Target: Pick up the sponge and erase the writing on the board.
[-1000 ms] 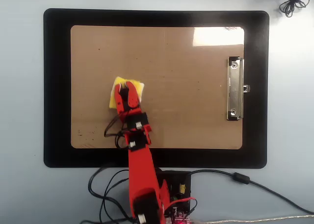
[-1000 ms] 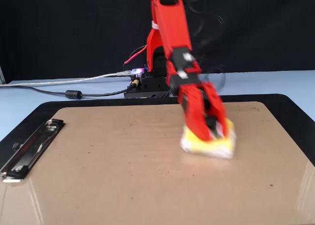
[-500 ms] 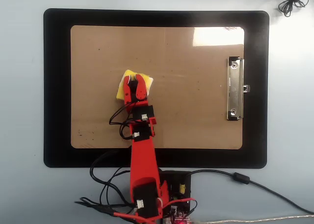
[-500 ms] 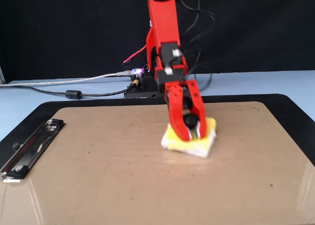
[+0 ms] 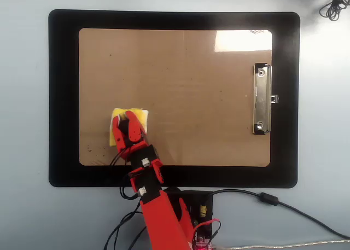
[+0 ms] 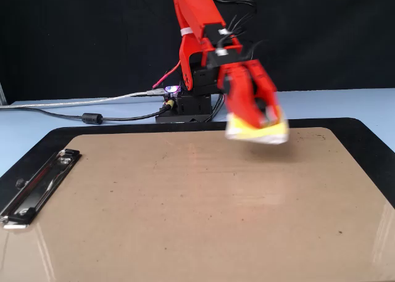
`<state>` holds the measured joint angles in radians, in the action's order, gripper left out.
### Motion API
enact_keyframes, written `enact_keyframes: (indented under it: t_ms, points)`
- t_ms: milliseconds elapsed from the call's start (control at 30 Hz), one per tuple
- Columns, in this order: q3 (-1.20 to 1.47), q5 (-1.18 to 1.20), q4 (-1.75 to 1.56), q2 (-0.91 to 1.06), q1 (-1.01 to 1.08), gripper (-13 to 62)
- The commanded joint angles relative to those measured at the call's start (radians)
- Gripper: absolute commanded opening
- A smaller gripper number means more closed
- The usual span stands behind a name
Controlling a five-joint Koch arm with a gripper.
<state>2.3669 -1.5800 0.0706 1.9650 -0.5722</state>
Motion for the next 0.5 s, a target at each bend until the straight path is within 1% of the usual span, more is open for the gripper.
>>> enact_keyframes:
  t_ms: [0,67,167,333,467]
  points:
    - [-0.069,-0.081,-0.008,0.015,-0.130,-8.0]
    - [-0.080,-0.114,-0.011,-0.028,-0.230,-8.1]
    - [-0.112,-0.123,-0.018,-0.098,-0.316,-8.1]
    - [-0.138,-0.123,-0.081,-0.189,-0.351,-8.0]
    - [-0.158,-0.118,-0.210,-0.314,-0.354,-8.0]
